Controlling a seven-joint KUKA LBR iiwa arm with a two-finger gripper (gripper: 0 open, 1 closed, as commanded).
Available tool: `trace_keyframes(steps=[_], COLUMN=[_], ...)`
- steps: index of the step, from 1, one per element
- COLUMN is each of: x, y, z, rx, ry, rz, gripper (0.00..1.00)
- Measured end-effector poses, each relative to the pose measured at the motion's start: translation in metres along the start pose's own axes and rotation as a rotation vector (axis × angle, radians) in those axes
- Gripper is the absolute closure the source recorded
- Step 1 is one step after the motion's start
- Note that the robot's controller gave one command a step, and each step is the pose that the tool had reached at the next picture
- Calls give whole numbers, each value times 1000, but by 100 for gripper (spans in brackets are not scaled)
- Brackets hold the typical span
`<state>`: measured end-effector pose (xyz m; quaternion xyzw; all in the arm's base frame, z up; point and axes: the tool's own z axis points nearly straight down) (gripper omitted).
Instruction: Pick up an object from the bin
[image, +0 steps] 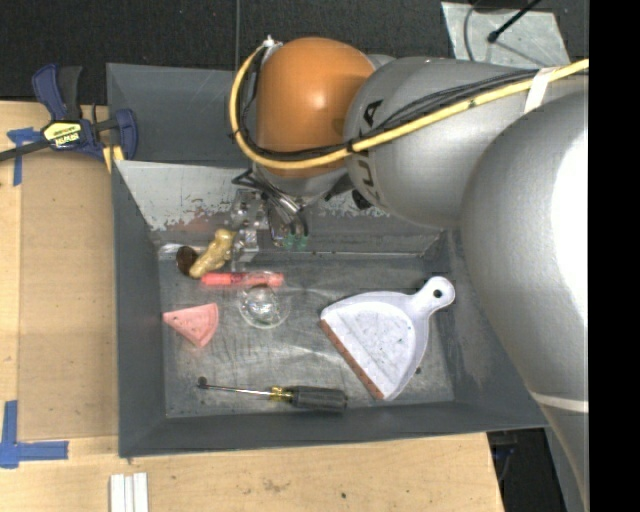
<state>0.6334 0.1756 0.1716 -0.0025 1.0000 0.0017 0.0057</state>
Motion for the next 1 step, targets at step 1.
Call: trace_keyframes(steps=[1], x=[2], y=[-1], z=[11], rx=[3], ry=[11], rz=[1], gripper=[100])
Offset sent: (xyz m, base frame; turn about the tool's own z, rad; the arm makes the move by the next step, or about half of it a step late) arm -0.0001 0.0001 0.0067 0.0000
